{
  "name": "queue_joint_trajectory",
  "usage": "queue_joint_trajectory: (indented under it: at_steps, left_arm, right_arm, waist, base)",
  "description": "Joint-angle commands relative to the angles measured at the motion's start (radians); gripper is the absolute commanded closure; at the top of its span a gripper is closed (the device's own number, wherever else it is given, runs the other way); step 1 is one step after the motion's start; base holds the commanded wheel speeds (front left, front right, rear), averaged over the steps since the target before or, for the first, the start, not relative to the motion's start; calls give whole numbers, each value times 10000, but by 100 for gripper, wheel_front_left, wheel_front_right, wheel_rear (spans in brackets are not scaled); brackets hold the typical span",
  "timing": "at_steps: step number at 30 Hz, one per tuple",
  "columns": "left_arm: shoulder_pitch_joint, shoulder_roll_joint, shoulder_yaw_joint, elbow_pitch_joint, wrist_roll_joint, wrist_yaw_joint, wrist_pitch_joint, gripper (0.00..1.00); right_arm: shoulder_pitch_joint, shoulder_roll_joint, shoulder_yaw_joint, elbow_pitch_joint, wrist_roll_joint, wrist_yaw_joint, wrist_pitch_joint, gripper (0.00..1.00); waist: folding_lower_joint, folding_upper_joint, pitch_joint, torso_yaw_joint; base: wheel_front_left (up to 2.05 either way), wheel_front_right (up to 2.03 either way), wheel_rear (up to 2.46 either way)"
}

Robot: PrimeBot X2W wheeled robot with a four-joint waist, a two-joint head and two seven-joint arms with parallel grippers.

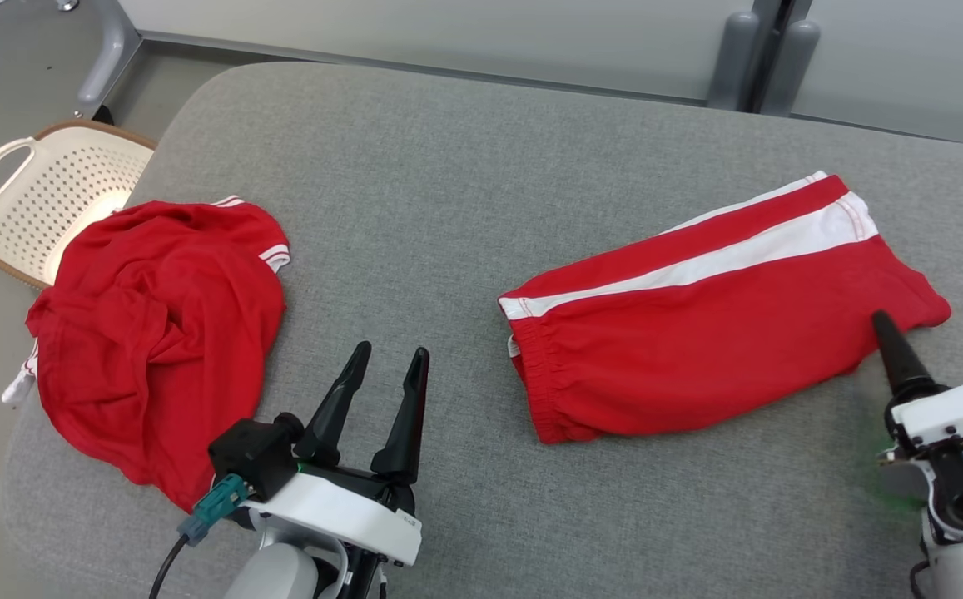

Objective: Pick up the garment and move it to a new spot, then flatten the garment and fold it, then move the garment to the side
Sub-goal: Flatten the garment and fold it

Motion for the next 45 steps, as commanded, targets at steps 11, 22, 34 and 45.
queue_joint_trajectory:
  at_steps: [11, 22, 34, 45]
  left_arm:
    - [-339, 33, -448, -183, -319, 110, 0, 0]
    - [-544, 34, -620, -281, -549, 96, 0, 0]
    - [-578, 34, -645, -168, -679, 108, -1, 0]
    - [-183, 39, -518, -53, -448, 52, 1, 0]
  right_arm:
    - [-1210, 599, -1061, 1483, -1592, 29, 1055, 0]
    - [-2227, 743, -1876, 2025, -2795, 28, 1868, 0]
    - [-2706, 716, -2290, 1775, -2854, -4, 1817, 100]
    - [-1259, 594, -2116, 275, -930, -6, 714, 100]
  waist:
    - [0, 0, 427, 341]
    - [0, 0, 726, 571]
    - [0, 0, 797, 642]
    - [0, 0, 134, 91]
  base:
    - [0, 0, 0]
    - [0, 0, 0]
    - [0, 0, 0]
    - [0, 0, 0]
